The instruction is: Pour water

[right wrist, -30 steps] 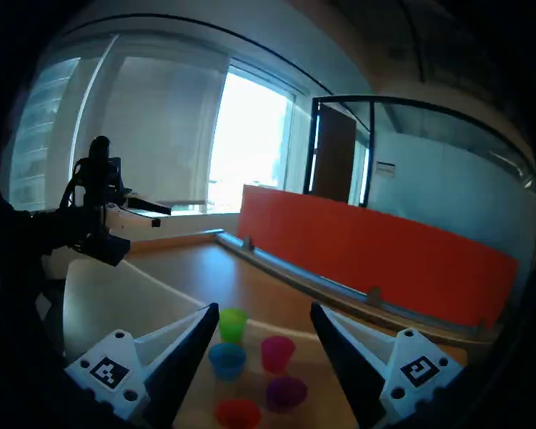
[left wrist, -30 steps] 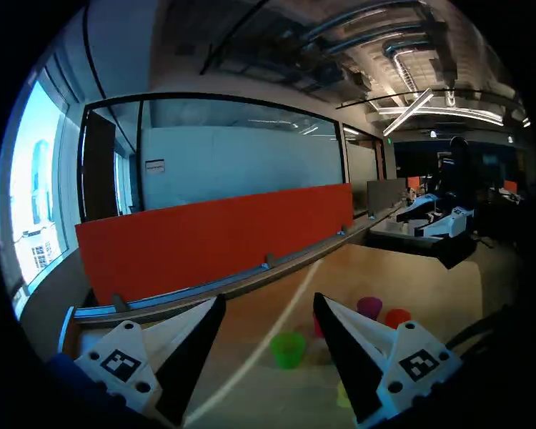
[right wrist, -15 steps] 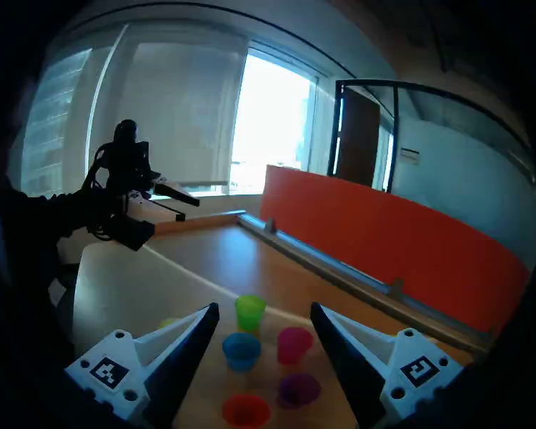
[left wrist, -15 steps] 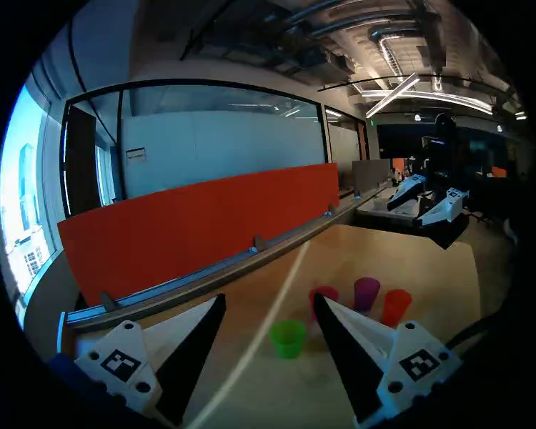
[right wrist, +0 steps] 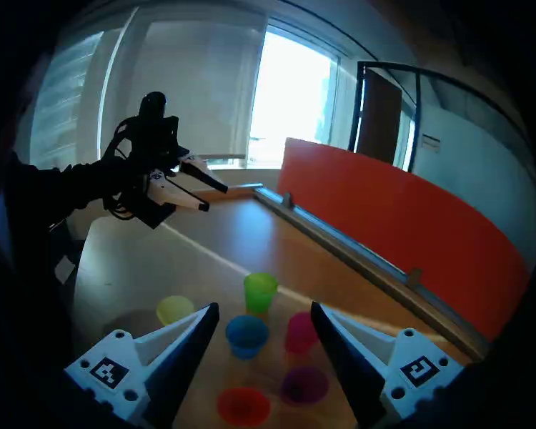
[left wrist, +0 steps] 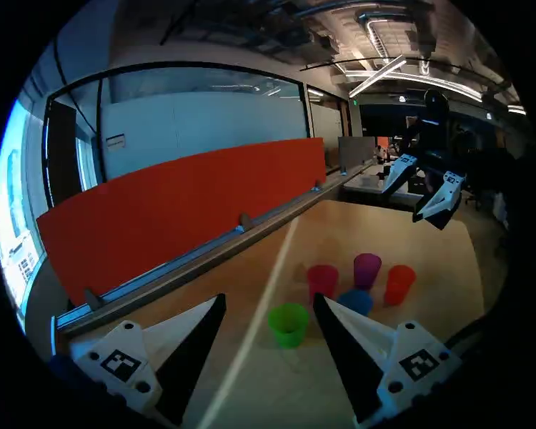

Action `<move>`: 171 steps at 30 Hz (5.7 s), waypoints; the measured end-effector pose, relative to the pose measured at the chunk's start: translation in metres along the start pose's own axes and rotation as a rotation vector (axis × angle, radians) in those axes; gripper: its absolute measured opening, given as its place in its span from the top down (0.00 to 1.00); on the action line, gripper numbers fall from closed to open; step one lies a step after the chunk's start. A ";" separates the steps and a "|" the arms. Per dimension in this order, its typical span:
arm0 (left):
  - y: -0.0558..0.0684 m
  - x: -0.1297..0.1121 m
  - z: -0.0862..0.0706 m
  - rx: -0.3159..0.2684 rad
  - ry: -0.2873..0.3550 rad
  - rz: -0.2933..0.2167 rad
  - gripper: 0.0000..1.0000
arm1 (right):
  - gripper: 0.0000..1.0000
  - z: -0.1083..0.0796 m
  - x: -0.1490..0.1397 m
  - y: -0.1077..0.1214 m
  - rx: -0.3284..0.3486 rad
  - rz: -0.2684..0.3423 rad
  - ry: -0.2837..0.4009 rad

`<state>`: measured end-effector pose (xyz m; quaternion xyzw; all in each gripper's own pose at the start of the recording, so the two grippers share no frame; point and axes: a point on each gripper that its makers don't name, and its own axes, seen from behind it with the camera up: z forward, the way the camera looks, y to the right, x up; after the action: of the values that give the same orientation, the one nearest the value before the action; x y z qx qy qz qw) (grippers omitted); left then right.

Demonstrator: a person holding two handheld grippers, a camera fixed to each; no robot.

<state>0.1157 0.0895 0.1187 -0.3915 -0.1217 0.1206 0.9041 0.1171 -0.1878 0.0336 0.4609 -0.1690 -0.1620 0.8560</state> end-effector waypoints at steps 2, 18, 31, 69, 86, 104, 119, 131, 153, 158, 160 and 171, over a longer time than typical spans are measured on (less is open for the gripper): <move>0.000 -0.004 0.006 -0.011 -0.014 0.008 0.09 | 0.00 0.005 -0.003 0.002 0.005 0.000 -0.011; 0.006 -0.041 0.060 -0.098 -0.108 0.038 0.09 | 0.00 0.042 -0.034 0.004 0.046 -0.003 -0.117; 0.011 -0.072 0.091 -0.163 -0.167 0.050 0.09 | 0.00 0.071 -0.061 -0.002 0.085 0.010 -0.198; 0.038 -0.137 0.145 -0.295 -0.333 0.132 0.09 | 0.01 0.111 -0.115 -0.010 0.173 -0.051 -0.398; 0.045 -0.144 0.168 -0.313 -0.324 0.125 0.09 | 0.01 0.117 -0.120 -0.010 0.188 -0.058 -0.417; 0.042 -0.146 0.180 -0.288 -0.315 0.117 0.12 | 0.00 0.113 -0.119 -0.007 0.184 -0.060 -0.429; 0.039 -0.142 0.177 -0.275 -0.292 0.107 0.14 | 0.00 0.116 -0.119 -0.007 0.181 -0.069 -0.457; 0.028 -0.131 0.165 -0.253 -0.263 0.105 0.14 | 0.01 0.121 -0.119 -0.013 0.199 -0.074 -0.479; 0.023 -0.126 0.157 -0.242 -0.247 0.122 0.14 | 0.01 0.124 -0.122 -0.021 0.227 -0.094 -0.512; 0.024 -0.125 0.156 -0.244 -0.246 0.128 0.14 | 0.01 0.126 -0.125 -0.021 0.228 -0.092 -0.525; 0.025 -0.125 0.157 -0.243 -0.245 0.130 0.14 | 0.01 0.128 -0.127 -0.021 0.229 -0.092 -0.531; 0.025 -0.125 0.156 -0.244 -0.240 0.134 0.14 | 0.00 0.134 -0.138 -0.024 0.235 -0.103 -0.571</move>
<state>-0.0539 0.1728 0.1879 -0.4881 -0.2160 0.2106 0.8190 -0.0678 -0.2387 0.0638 0.5005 -0.3964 -0.3076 0.7055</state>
